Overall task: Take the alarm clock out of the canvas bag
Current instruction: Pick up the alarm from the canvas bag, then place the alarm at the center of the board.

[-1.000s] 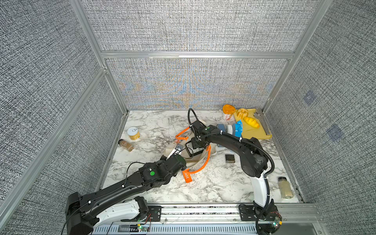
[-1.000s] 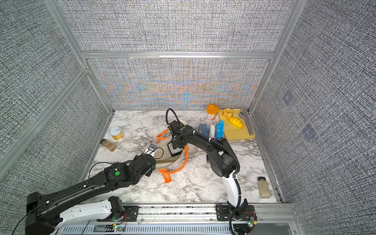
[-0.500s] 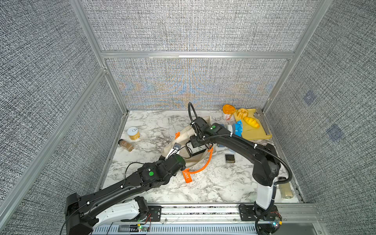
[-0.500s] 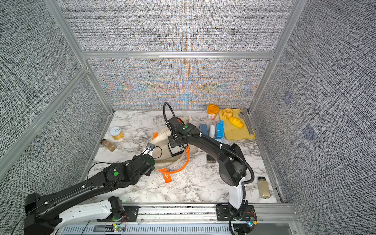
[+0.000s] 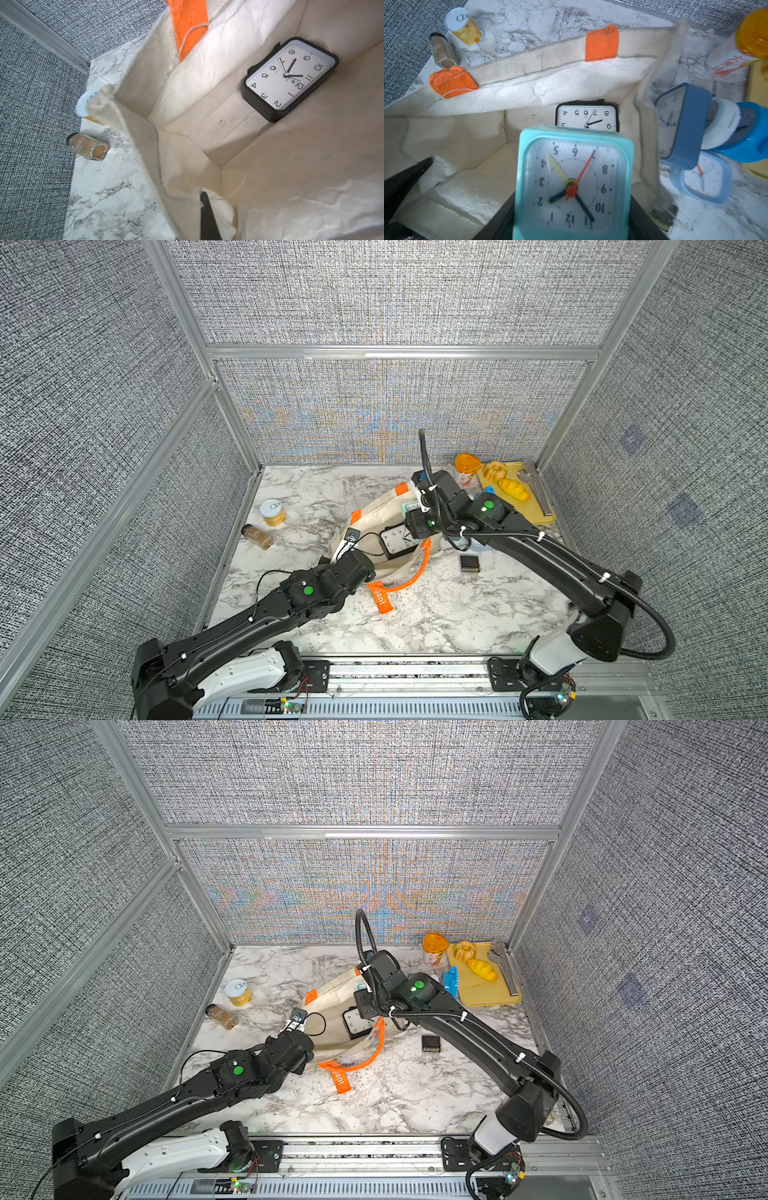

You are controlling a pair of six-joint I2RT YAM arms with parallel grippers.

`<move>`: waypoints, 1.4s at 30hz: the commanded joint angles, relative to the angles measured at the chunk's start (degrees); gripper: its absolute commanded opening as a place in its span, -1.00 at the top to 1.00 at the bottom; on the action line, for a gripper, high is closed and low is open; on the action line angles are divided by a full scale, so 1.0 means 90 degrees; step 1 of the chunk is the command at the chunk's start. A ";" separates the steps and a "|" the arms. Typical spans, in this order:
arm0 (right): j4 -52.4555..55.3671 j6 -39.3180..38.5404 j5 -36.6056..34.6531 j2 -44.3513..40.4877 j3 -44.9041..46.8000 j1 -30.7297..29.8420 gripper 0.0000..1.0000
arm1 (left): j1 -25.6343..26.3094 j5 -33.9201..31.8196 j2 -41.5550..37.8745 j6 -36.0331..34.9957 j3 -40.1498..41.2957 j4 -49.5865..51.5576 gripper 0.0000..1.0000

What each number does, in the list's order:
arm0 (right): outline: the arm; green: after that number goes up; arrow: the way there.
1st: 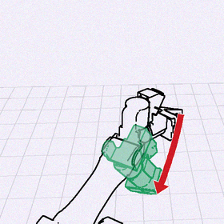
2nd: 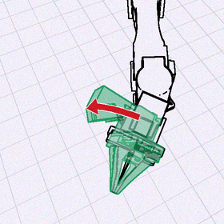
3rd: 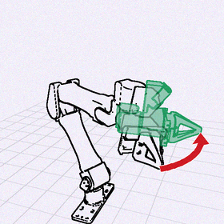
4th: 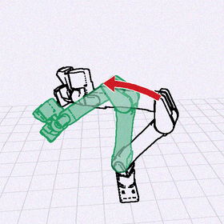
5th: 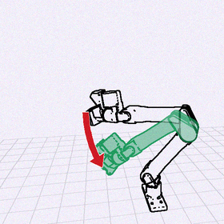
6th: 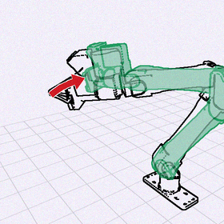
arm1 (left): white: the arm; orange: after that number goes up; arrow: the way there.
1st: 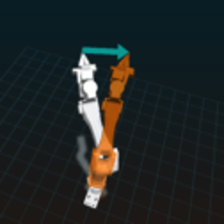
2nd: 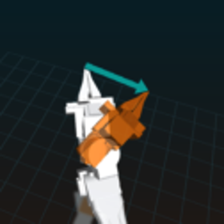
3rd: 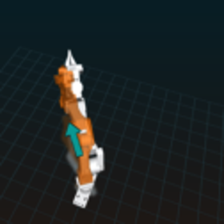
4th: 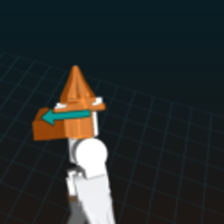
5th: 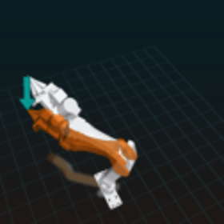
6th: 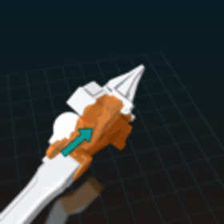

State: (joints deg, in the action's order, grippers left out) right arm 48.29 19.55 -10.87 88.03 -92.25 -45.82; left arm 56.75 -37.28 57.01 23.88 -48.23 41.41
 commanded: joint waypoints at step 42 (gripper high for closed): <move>0.0524 0.0691 0.0880 -0.2432 0.3411 0.2602 -0.20 | -0.1013 0.1351 0.0677 -0.0701 -0.2729 -0.0033 -0.73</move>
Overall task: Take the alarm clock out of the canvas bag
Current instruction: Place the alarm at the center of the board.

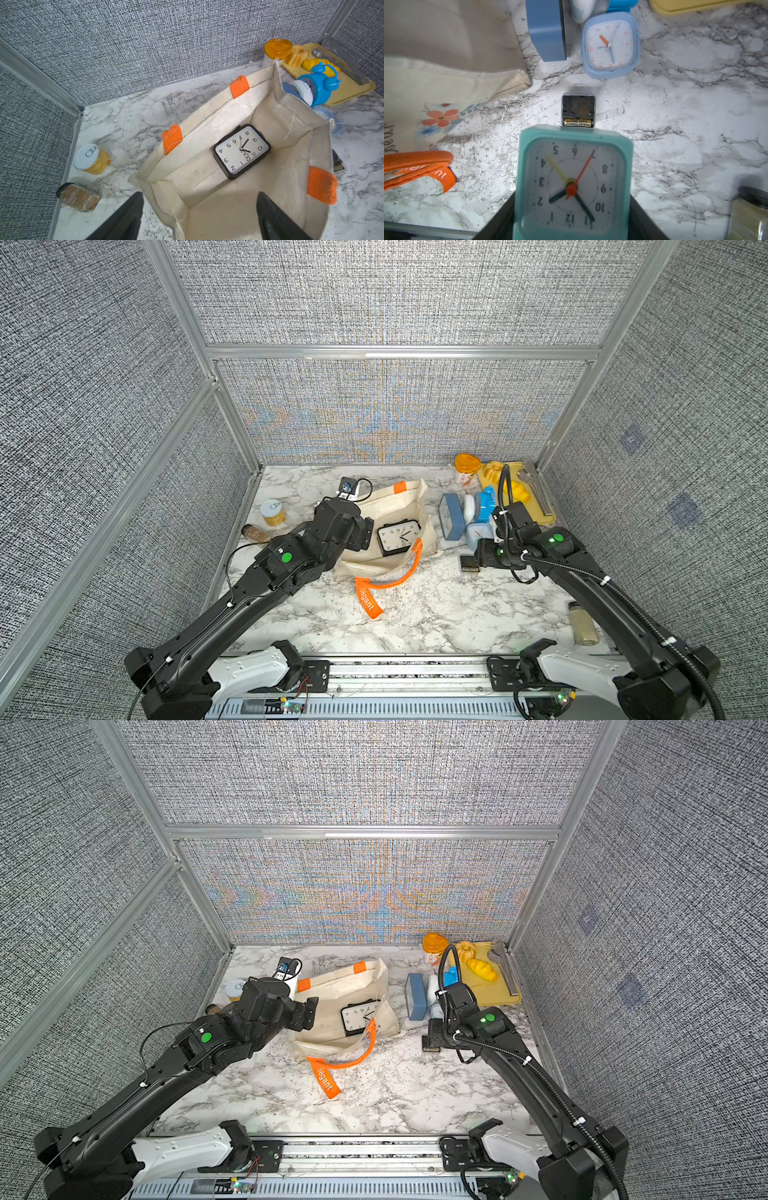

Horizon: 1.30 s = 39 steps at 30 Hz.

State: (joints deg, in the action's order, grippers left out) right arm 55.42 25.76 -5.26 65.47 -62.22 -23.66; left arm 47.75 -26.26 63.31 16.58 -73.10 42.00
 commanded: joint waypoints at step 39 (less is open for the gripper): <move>-0.1733 -0.1043 0.0322 0.2039 0.0903 0.1791 -0.20 | -0.0020 0.0308 -0.0155 0.0383 0.0388 0.0021 -0.71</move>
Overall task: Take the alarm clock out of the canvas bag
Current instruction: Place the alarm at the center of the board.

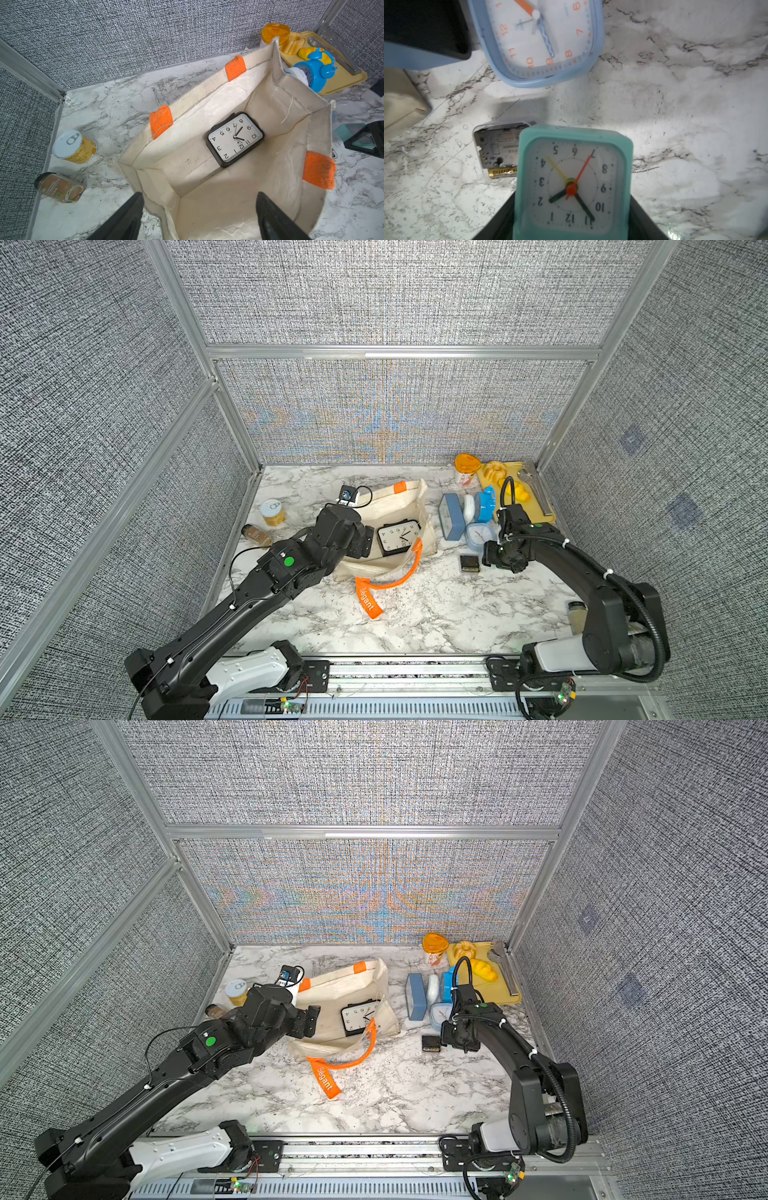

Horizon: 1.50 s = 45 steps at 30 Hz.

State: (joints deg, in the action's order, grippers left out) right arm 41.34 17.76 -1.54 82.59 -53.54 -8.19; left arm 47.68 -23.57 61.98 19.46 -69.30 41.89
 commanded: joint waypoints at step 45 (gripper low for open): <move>0.0381 -0.0222 0.0268 -0.1087 -0.1063 0.0025 -0.79 | -0.0751 0.0291 0.1253 -0.0769 -0.1743 0.0150 -0.74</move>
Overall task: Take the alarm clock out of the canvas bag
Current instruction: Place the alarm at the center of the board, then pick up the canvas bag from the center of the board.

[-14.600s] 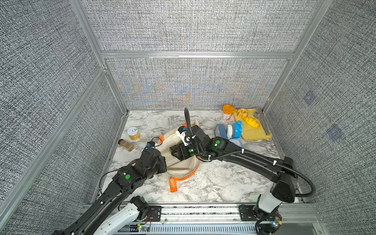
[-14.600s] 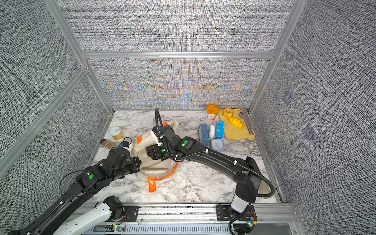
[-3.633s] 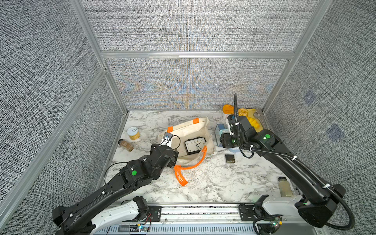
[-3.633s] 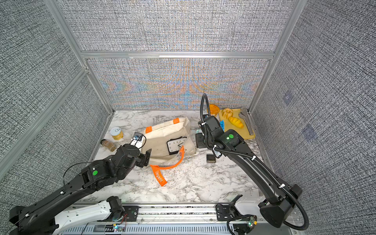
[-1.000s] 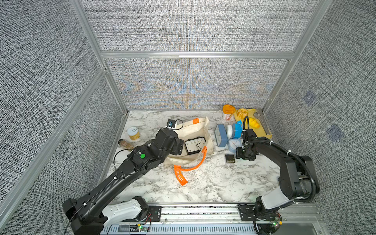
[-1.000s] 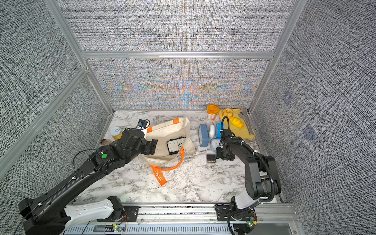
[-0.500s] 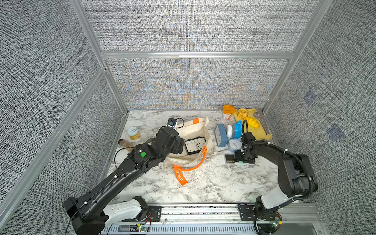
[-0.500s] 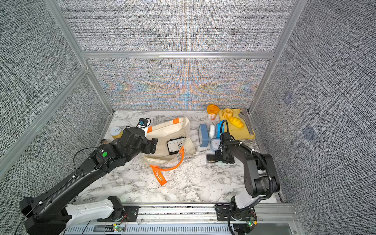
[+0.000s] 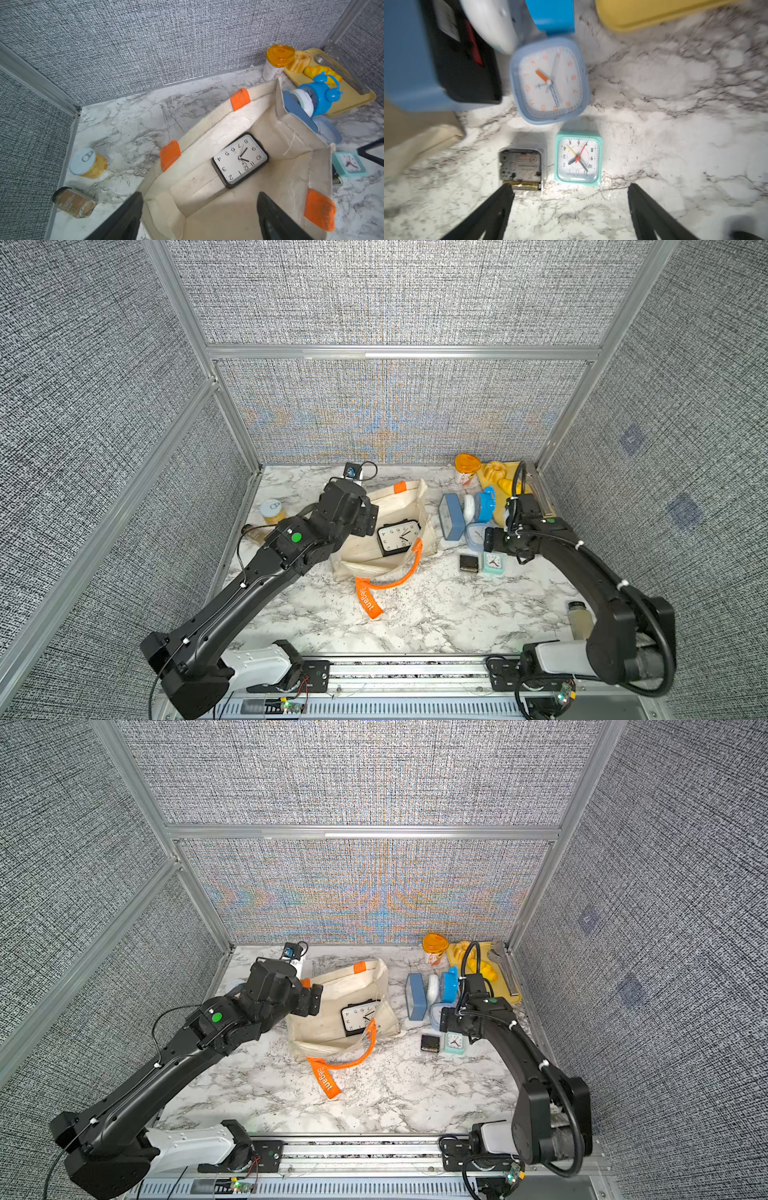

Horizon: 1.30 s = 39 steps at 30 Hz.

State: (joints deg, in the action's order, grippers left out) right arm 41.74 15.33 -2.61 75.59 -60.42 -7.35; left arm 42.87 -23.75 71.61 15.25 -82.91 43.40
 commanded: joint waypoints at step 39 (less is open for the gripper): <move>0.0774 0.0113 0.2138 -0.0646 -0.1235 -0.1790 -0.78 | -0.2077 0.4334 0.4086 -0.2643 -0.2259 0.0323 -0.05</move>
State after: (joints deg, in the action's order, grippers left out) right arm 48.60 15.97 17.69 69.76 -71.29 -23.33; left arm 24.25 12.51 108.62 -7.31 -103.85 45.95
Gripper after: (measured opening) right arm 0.891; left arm 0.544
